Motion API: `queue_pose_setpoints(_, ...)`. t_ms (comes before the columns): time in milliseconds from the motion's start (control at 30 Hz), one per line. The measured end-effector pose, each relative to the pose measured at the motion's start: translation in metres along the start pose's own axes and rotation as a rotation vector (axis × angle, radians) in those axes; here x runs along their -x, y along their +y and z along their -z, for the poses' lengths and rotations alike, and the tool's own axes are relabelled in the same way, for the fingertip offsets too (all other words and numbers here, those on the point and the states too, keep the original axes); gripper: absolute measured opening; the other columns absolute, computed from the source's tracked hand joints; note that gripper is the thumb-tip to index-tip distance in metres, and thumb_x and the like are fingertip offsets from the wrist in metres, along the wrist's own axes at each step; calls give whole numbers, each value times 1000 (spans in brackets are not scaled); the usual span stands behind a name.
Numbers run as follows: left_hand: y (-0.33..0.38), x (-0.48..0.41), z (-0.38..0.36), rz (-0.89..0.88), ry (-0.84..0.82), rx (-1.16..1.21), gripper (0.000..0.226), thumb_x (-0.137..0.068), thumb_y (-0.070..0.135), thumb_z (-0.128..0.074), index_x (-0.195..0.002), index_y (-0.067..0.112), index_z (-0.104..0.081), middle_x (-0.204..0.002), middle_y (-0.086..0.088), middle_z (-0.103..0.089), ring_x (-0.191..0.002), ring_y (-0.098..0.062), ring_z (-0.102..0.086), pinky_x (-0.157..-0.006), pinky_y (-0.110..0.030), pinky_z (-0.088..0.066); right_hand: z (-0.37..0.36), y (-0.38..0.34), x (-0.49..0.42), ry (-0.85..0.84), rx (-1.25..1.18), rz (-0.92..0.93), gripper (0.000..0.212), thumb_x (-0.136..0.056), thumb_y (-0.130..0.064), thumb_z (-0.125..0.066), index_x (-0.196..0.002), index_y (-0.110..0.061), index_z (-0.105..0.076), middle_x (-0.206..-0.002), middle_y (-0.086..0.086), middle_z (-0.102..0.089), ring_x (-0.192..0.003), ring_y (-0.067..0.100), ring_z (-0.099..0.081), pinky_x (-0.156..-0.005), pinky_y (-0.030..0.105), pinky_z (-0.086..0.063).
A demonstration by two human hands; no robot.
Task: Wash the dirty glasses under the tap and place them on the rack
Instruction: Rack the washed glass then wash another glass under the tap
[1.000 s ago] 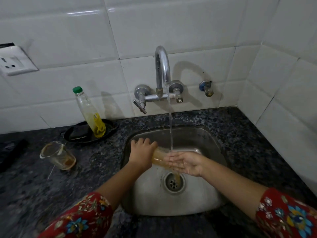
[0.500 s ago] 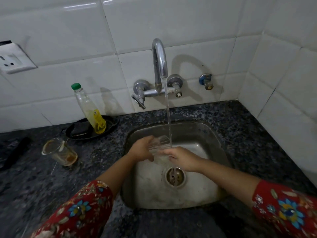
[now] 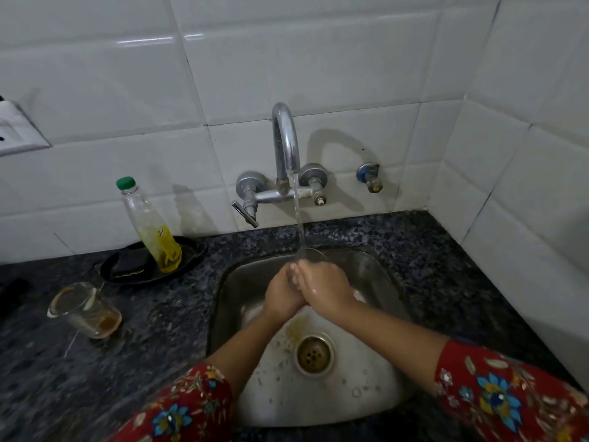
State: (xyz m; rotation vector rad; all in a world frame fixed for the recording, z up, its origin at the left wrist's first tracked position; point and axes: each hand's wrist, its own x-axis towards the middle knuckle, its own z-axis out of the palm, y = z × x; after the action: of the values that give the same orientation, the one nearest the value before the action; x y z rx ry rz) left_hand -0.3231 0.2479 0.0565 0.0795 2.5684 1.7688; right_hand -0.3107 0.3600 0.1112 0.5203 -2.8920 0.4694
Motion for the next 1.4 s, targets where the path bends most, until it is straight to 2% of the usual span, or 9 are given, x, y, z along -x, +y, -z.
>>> queue_pose_setpoints(167, 5, -9, 37, -6, -438, 164, 37, -68, 3, -84, -96, 7, -61, -87, 4, -67, -83, -2, -67, -74, -20, -53, 15, 22, 4, -23, -101, 439, 20, -94, -24, -49, -88, -10, -62, -74, 11, -68, -65, 26, -62, -59, 34, -51)
queue_pose_setpoints(367, 16, 13, 2, -59, 194, -193, 12, -82, 22, -68, -84, 24, -57, -78, 6, -67, -77, -6, -66, -74, -31, -55, 3, 3, -6, 20, -248, 4, 37, -100, -35, -38, -91, -13, -67, -84, 6, -73, -80, 22, -68, -81, 39, -52)
queue_pose_setpoints(567, 3, -12, 46, -163, -479, -46, 51, -62, 12, -85, -108, 3, -64, -103, -18, -67, -99, -27, -67, -88, -41, -54, 12, 28, 16, 35, -81, 450, 41, -94, -36, -40, -75, -9, -65, -65, 8, -66, -59, 25, -61, -56, 30, -51)
queue_pose_setpoints(767, -4, 26, 14, -97, 73, -216, 28, -72, 24, -75, -94, 29, -60, -89, 10, -68, -86, -2, -64, -75, -25, -53, 7, 5, 3, -453, -402, 97, 20, -95, -26, -52, -84, -20, -67, -89, -2, -68, -89, 16, -62, -85, 35, -48)
queue_pose_setpoints(967, 1, 9, 34, -178, -268, -15, 50, -68, -5, -82, -112, 5, -59, -106, 0, -66, -98, 2, -64, -85, -18, -50, 23, 29, -4, -416, 253, 650, 21, -94, -25, -51, -112, -18, -62, -103, 8, -68, -96, 26, -62, -82, 38, -50)
queue_pose_setpoints(1033, 5, 11, 27, -184, -167, -143, 46, -74, 12, -81, -113, 19, -57, -107, 10, -62, -95, 8, -60, -82, -16, -47, 15, 25, 0, -454, 309, 572, 22, -94, -25, -50, -111, -17, -61, -105, 9, -66, -97, 27, -61, -81, 36, -50)
queue_pose_setpoints(1133, 0, 22, 14, -144, 57, -225, 49, -68, 25, -79, -108, 30, -51, -107, 8, -60, -94, -4, -61, -79, -22, -50, 5, 6, 1, -546, -188, 140, 14, -91, -15, -54, -78, -16, -60, -77, 1, -59, -83, 22, -57, -68, 30, -40)
queue_pose_setpoints(1267, -2, 22, 24, -208, -38, -58, 62, -65, 8, -85, -118, 25, -57, -114, 11, -63, -106, 0, -62, -88, -12, -47, 19, 16, 1, -538, -55, 376, 13, -93, -18, -51, -96, -17, -64, -96, 0, -67, -93, 17, -60, -82, 30, -45)
queue_pose_setpoints(1400, -6, 11, 35, -198, -182, -179, 61, -59, 21, -85, -114, 30, -60, -114, 8, -65, -107, -4, -63, -95, -34, -53, 12, 24, 9, -449, 54, 398, 21, -94, -22, -49, -108, -15, -62, -109, 8, -66, -102, 26, -59, -88, 37, -47)
